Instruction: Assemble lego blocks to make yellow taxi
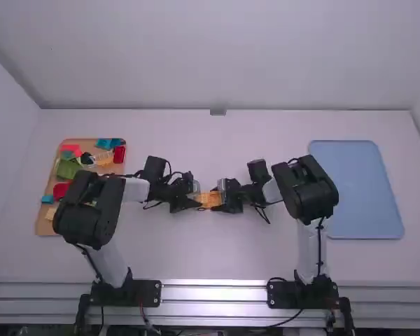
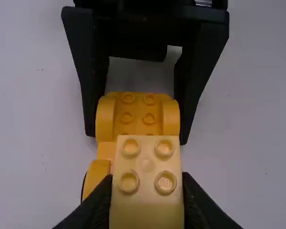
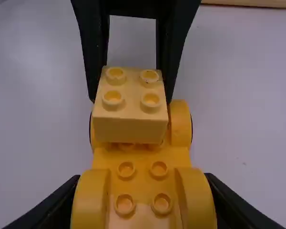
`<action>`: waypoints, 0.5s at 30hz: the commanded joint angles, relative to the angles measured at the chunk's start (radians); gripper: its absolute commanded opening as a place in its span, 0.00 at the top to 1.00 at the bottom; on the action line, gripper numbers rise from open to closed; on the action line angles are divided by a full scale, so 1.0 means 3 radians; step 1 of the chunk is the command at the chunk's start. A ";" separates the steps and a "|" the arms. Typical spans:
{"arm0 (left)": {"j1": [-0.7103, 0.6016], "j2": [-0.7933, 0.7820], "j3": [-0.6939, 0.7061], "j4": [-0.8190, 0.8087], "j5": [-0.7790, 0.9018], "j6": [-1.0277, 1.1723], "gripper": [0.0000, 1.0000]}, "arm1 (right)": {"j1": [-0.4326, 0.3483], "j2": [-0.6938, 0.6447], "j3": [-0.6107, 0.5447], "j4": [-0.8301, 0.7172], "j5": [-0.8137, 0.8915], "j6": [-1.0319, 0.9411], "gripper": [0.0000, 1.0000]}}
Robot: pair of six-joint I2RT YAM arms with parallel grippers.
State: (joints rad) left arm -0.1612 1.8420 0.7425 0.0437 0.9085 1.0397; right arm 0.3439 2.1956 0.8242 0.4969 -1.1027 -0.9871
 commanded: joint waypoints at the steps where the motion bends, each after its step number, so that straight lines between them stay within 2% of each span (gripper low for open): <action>1: -0.0031 0.0045 -0.0004 0.0010 -0.0114 0.0013 0.98 | 0.0010 0.0033 -0.0019 -0.0023 0.0011 -0.0018 0.42; 15: -0.0031 0.0045 -0.0004 0.0211 -0.0298 0.0014 0.98 | 0.0010 0.0033 -0.0022 -0.0024 0.0013 -0.0018 0.42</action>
State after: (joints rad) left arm -0.1703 1.8420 0.7414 0.1001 0.8845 1.0397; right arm 0.3401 2.1956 0.8246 0.5030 -1.0920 -0.9783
